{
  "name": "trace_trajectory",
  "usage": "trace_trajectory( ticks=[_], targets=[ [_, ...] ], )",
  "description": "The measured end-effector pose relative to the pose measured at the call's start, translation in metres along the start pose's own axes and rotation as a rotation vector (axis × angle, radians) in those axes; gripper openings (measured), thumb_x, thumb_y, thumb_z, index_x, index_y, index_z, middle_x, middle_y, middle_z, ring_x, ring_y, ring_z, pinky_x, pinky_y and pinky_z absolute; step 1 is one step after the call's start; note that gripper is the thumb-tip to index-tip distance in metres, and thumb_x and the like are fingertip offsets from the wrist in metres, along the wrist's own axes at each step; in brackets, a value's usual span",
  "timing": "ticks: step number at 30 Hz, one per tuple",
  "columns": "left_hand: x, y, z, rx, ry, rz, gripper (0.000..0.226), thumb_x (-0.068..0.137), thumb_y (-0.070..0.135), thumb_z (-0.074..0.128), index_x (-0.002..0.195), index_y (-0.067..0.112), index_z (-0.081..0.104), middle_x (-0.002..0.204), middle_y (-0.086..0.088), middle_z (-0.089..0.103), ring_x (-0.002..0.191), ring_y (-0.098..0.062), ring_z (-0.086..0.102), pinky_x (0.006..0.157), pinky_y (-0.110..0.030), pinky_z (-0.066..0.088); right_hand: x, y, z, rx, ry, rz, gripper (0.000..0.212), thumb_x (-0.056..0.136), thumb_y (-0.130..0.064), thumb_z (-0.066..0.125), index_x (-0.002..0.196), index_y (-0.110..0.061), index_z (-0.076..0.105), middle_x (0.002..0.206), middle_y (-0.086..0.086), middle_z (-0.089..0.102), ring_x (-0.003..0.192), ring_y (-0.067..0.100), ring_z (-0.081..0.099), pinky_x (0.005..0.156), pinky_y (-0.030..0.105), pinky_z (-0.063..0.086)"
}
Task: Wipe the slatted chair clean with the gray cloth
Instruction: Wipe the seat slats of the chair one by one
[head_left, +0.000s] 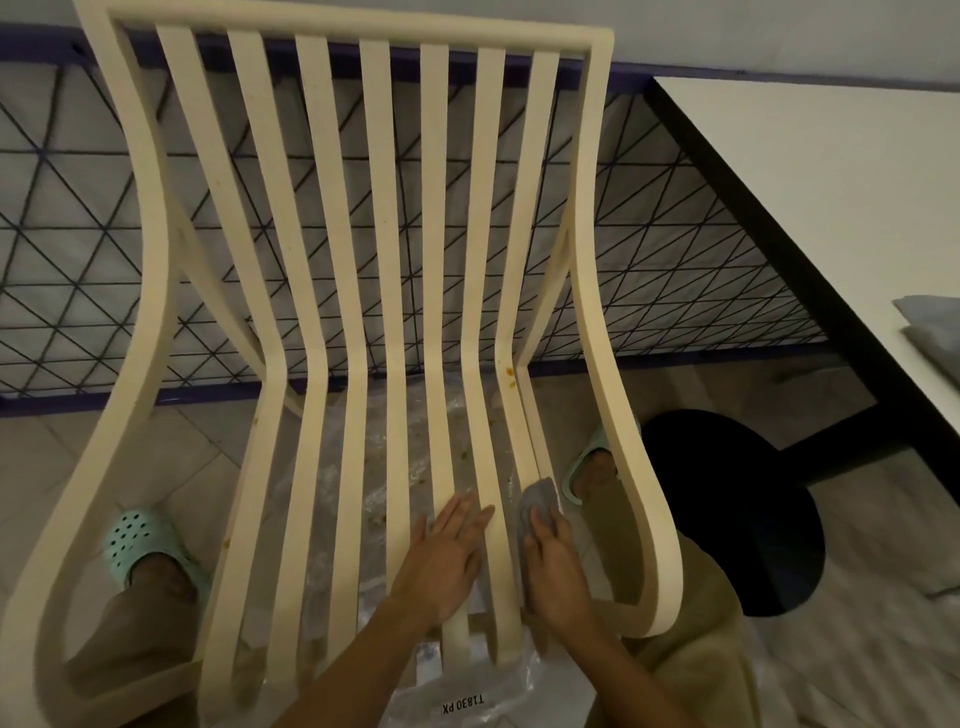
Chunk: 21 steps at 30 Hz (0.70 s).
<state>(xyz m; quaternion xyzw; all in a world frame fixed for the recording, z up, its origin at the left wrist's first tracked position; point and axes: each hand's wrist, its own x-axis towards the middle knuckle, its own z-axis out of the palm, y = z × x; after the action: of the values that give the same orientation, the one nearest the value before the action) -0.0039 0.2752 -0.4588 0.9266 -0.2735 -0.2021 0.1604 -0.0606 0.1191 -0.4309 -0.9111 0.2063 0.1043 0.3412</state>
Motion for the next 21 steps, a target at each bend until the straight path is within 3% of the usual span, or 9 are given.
trace_trajectory(
  ticks=[2,3,5,7,9,12,18,21],
  targets=[
    [-0.001,0.001,0.005,-0.021,0.025,-0.003,0.055,0.104,0.036,0.024,0.151,0.041,-0.004,0.161,0.010,-0.011,0.146,-0.008,-0.019,0.117,-0.041,-0.007,0.011,0.003,-0.002,0.164,0.108,0.078,0.033,0.104,-0.021,0.041,0.134,-0.012,0.051,0.136,0.004,0.045,0.111,0.007,0.048,0.090,0.008,0.036],
    [-0.004,0.002,0.008,-0.022,0.034,-0.004,0.056,0.103,0.036,0.023,0.150,0.041,-0.008,0.160,0.011,-0.013,0.145,-0.008,-0.022,0.120,-0.042,-0.003,0.018,0.005,-0.001,0.203,0.146,0.126,0.022,0.102,-0.018,0.046,0.121,-0.014,0.056,0.125,0.005,0.051,0.103,0.007,0.051,0.083,0.005,0.036],
    [-0.006,0.004,0.014,-0.018,0.055,-0.012,0.060,0.102,0.037,0.023,0.150,0.040,-0.013,0.160,0.012,-0.018,0.144,-0.009,-0.025,0.121,-0.044,0.005,0.034,0.011,0.003,0.277,0.147,0.194,0.005,0.096,-0.011,0.054,0.099,-0.014,0.056,0.109,0.010,0.056,0.098,0.017,0.058,0.077,0.008,0.039],
    [-0.004,0.004,0.016,-0.017,0.059,-0.018,0.062,0.100,0.038,0.022,0.150,0.038,-0.015,0.159,0.011,-0.019,0.143,-0.009,-0.028,0.120,-0.042,0.007,0.047,0.011,0.006,0.359,0.112,0.263,0.006,0.093,-0.014,0.059,0.090,-0.010,0.055,0.097,0.013,0.057,0.092,0.024,0.060,0.076,0.020,0.044],
    [-0.003,0.005,0.016,-0.015,0.050,-0.001,0.063,0.101,0.038,0.023,0.150,0.037,-0.016,0.160,0.010,-0.019,0.143,-0.009,-0.029,0.120,-0.041,0.009,0.053,0.005,0.006,0.418,0.115,0.295,0.017,0.096,-0.021,0.057,0.090,-0.005,0.054,0.090,0.015,0.057,0.086,0.025,0.059,0.075,0.029,0.045],
    [-0.004,0.003,0.017,-0.007,0.045,-0.004,0.065,0.102,0.037,0.027,0.150,0.036,-0.016,0.159,0.010,-0.019,0.142,-0.009,-0.029,0.120,-0.042,0.009,0.048,-0.002,0.006,0.480,0.179,0.274,0.028,0.101,-0.029,0.049,0.091,-0.003,0.053,0.080,0.009,0.054,0.076,0.019,0.055,0.069,0.029,0.043],
    [-0.007,0.005,0.011,-0.001,0.003,-0.006,0.066,0.102,0.037,0.029,0.148,0.038,-0.018,0.160,0.010,-0.015,0.143,-0.010,-0.029,0.115,-0.040,-0.005,0.020,0.006,0.004,0.429,0.199,0.246,0.016,0.100,-0.027,0.051,0.106,-0.013,0.046,0.083,-0.003,0.054,0.079,0.013,0.056,0.063,0.017,0.037],
    [-0.012,0.005,0.005,-0.009,-0.013,0.012,0.067,0.102,0.036,0.032,0.150,0.036,-0.014,0.161,0.009,-0.013,0.141,-0.009,-0.029,0.113,-0.041,-0.008,-0.001,0.012,0.006,0.428,0.206,0.263,0.020,0.100,-0.029,0.050,0.118,-0.024,0.041,0.087,-0.014,0.051,0.079,-0.001,0.050,0.065,0.017,0.038]
  ],
)
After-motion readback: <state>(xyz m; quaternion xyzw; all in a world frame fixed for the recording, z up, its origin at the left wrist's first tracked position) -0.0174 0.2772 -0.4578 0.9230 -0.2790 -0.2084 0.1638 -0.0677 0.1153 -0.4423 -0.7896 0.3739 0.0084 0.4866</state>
